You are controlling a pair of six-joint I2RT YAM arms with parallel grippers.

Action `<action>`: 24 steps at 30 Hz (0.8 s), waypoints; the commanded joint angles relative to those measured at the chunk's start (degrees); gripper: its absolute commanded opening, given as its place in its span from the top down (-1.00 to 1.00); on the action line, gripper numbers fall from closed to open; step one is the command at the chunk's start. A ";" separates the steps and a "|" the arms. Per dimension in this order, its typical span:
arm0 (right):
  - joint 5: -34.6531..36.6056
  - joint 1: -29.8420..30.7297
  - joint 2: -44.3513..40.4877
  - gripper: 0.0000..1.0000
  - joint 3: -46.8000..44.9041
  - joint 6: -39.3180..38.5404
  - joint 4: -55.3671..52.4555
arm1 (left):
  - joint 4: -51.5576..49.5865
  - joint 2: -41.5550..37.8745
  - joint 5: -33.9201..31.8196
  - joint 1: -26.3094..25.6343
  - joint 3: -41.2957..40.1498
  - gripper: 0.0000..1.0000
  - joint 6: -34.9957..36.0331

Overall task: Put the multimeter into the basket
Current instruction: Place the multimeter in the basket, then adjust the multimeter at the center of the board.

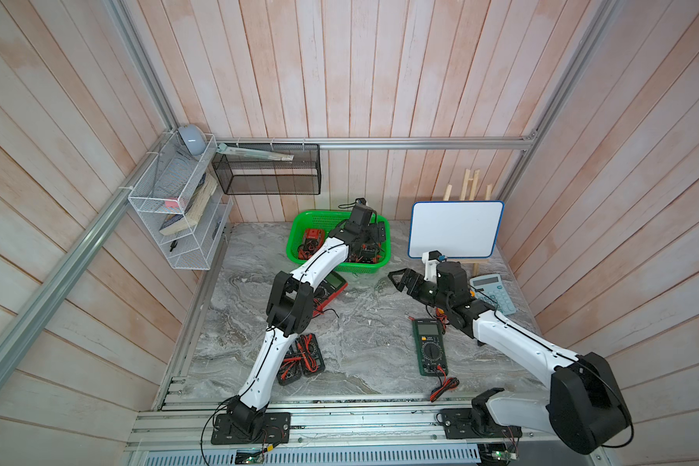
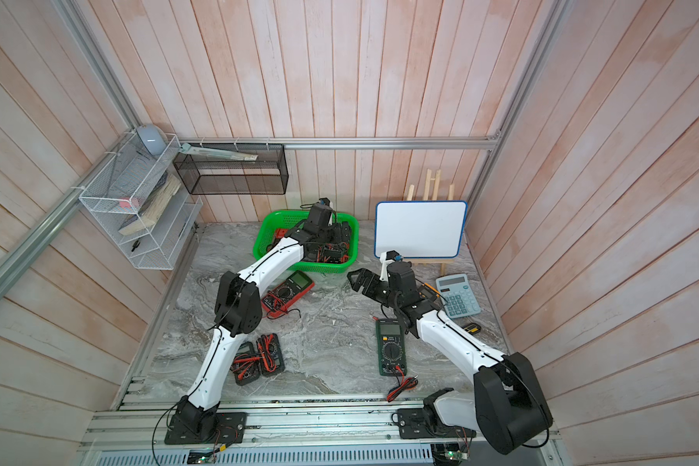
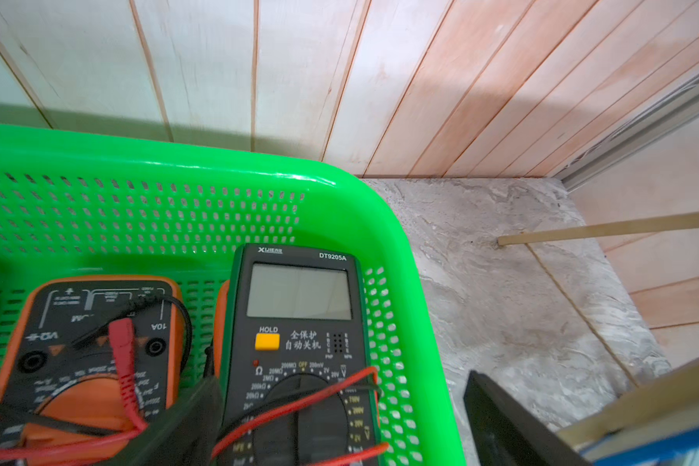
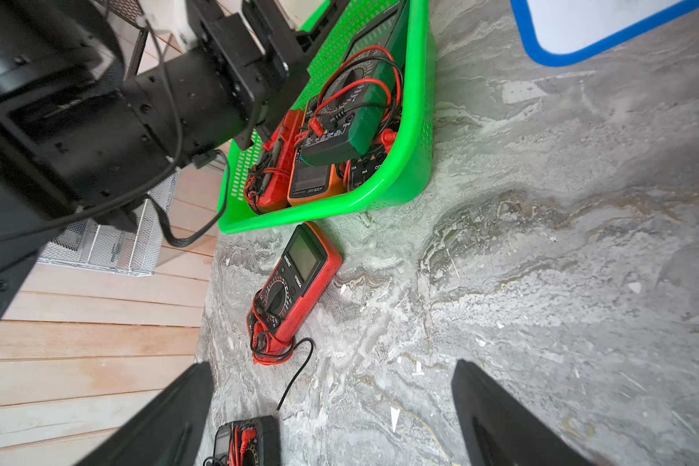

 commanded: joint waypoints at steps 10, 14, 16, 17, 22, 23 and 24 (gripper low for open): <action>1.64 -0.23 -2.42 -0.97 -1.54 -0.12 -1.75 | 3.44 -18.04 -1.36 -0.28 -16.56 -0.99 6.32; 2.11 -0.23 -3.31 -0.97 -1.99 -0.48 -1.81 | 3.20 -25.49 -3.34 0.04 -26.00 -0.99 9.27; 2.21 -0.23 -3.60 -0.97 -2.01 -0.76 -1.78 | 3.20 -29.42 -4.32 0.46 -31.23 -0.99 10.19; 2.22 -0.23 -3.71 -0.97 -2.16 -0.98 -1.77 | 3.20 -31.43 -4.79 0.80 -34.25 -0.99 10.46; 1.95 -0.23 -4.06 -0.97 -2.02 -1.97 -1.96 | 3.07 -40.13 -6.02 2.86 -47.66 -0.99 10.23; 1.95 -0.23 -4.17 -0.97 -1.99 -2.28 -2.38 | 2.87 -41.67 -6.38 3.43 -50.24 -0.99 10.04; 1.95 -0.16 -4.26 -0.97 -1.90 -2.50 -2.51 | 2.93 -43.02 -6.87 3.95 -52.82 -0.99 9.74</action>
